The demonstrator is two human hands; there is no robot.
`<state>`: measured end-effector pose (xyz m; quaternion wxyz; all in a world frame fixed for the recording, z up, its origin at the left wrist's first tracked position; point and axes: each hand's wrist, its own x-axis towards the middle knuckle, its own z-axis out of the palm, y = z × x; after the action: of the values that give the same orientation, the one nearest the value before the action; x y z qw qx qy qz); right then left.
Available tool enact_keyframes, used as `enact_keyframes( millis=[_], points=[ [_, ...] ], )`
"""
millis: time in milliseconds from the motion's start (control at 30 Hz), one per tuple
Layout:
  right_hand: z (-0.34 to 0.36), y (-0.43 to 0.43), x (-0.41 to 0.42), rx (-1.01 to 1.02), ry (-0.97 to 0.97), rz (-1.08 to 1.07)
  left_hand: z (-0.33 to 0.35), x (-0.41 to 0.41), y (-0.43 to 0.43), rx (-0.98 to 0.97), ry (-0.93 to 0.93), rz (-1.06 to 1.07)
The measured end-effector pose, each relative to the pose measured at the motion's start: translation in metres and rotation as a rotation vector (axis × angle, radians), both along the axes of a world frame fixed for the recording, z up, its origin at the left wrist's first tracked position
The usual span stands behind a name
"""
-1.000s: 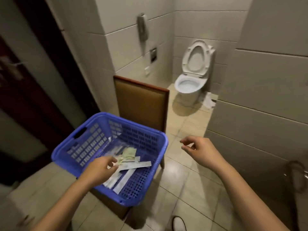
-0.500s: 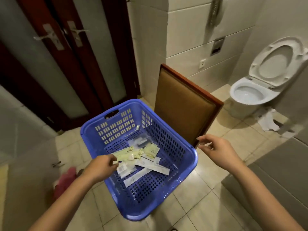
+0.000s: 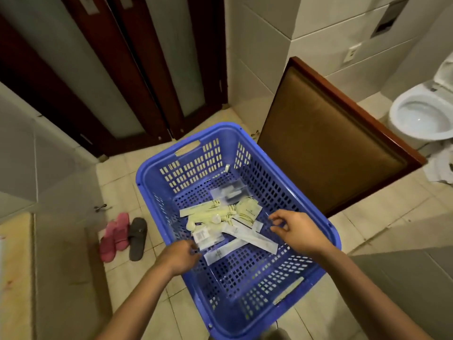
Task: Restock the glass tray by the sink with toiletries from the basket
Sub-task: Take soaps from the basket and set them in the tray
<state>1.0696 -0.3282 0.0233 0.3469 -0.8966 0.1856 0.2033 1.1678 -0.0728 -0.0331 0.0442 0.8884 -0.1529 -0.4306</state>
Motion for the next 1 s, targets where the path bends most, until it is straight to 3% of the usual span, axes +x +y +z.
enact_keyframes(
  millis=[267,467,633,867,1000],
  points=[
    [-0.045,0.026,0.062,-0.006,0.063,0.060,-0.055,0.038,-0.015,0.008,0.017,0.138],
    [-0.123,0.053,0.087,0.005,0.268,0.219,-0.110,0.040,-0.037,0.104,0.103,0.144],
    [-0.201,0.057,0.123,-0.081,0.323,0.326,-0.165,0.050,-0.052,0.175,0.103,0.253],
    [-0.278,0.049,0.126,-0.009,0.375,0.096,-0.220,0.040,-0.071,0.107,0.114,0.478],
    [-0.303,0.051,0.115,0.004,0.318,0.069,-0.252,0.038,-0.080,-0.058,-0.043,0.699]
  ],
)
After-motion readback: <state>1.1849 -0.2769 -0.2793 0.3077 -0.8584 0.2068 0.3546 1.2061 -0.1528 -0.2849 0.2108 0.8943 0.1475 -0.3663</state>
